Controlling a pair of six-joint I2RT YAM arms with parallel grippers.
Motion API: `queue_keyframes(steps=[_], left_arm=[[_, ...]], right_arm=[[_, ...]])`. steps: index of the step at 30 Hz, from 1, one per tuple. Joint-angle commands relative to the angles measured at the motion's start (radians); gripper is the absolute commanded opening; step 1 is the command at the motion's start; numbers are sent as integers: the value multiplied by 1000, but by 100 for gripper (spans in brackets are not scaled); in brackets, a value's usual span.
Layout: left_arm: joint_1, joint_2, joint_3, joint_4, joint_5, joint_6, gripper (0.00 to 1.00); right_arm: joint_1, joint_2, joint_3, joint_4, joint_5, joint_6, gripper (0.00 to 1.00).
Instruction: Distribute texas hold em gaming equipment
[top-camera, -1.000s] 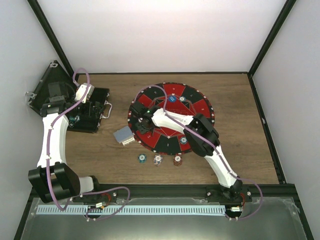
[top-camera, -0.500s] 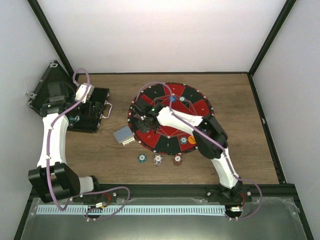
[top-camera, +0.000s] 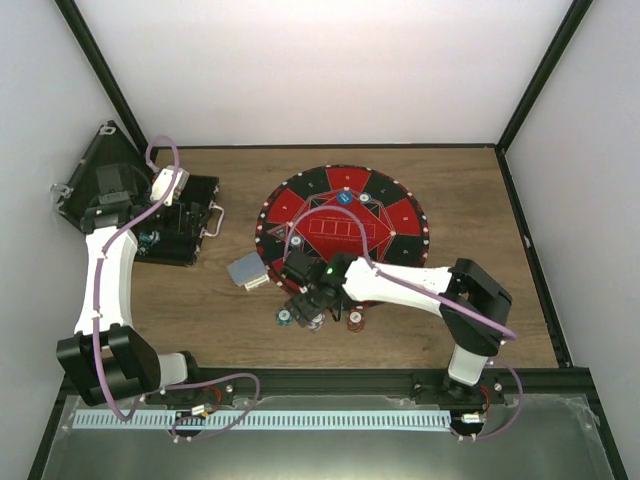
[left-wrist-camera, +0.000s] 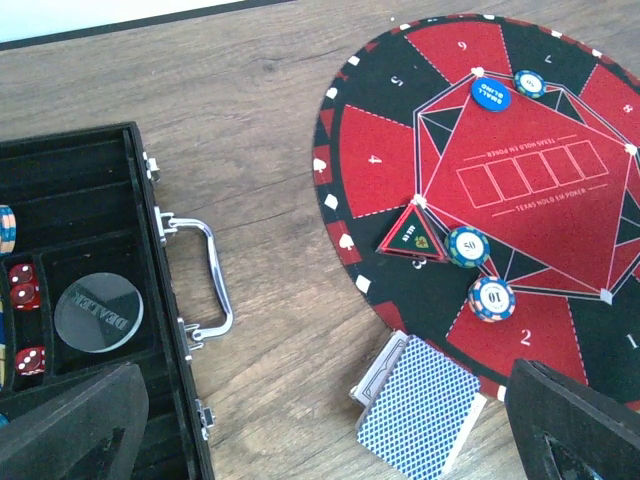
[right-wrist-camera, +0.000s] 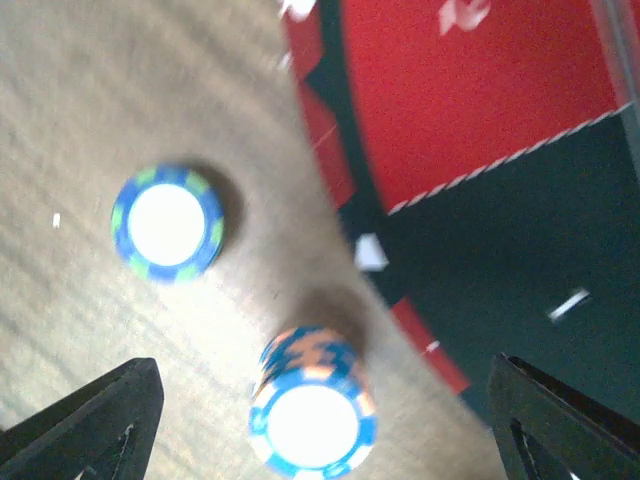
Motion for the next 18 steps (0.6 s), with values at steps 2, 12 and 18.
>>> queue_keyframes(steps=[2, 12, 18], left_arm=[[7, 2, -10, 19, 32, -13, 100], [6, -1, -7, 17, 34, -17, 100], [6, -2, -9, 20, 36, -19, 100]], right_arm=[[69, -36, -43, -1, -50, 67, 92], [99, 2, -93, 27, -37, 88, 81], [99, 6, -110, 39, -31, 91, 73]])
